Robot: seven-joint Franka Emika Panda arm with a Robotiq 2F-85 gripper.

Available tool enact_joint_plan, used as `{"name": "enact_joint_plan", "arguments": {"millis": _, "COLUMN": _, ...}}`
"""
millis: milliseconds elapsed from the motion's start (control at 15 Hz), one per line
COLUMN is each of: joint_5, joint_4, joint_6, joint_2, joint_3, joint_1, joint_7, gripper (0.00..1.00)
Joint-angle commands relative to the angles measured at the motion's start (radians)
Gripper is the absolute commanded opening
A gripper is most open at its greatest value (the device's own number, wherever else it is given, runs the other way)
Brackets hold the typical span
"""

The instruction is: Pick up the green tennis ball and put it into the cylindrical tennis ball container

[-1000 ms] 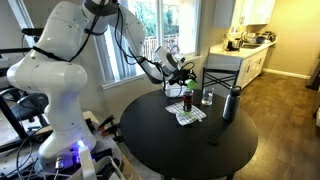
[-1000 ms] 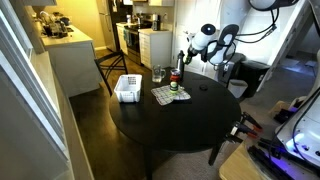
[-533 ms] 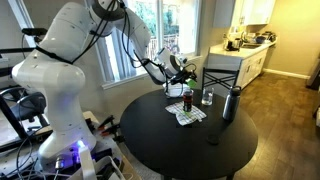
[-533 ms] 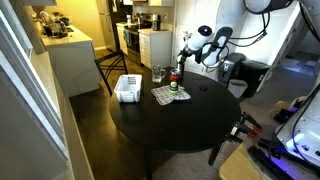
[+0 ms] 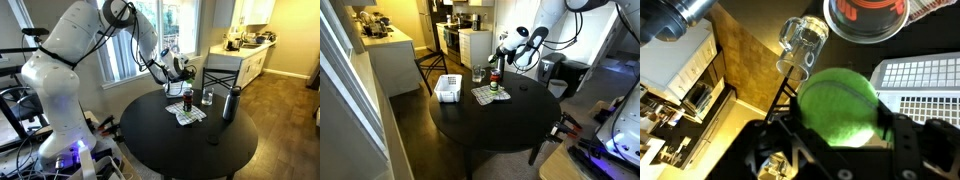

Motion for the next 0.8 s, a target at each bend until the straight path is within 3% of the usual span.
{"name": "enact_joint_plan", "arguments": {"millis": 0, "joint_5": 0.122, "joint_4": -0.015, "joint_6": -0.012, "joint_2": -0.007, "joint_3": 0.173, "joint_1": -0.134, "joint_7": -0.149, "gripper": 0.44}}
{"name": "enact_joint_plan", "arguments": {"millis": 267, "joint_5": 0.218, "joint_4": -0.031, "joint_6": -0.066, "joint_2": -0.014, "joint_3": 0.308, "joint_1": -0.226, "joint_7": -0.264, "gripper": 0.44}}
{"name": "enact_joint_plan", "arguments": {"millis": 733, "joint_5": 0.308, "joint_4": -0.037, "joint_6": -0.153, "joint_2": -0.034, "joint_3": 0.345, "joint_1": -0.250, "joint_7": -0.346, "gripper": 0.44}}
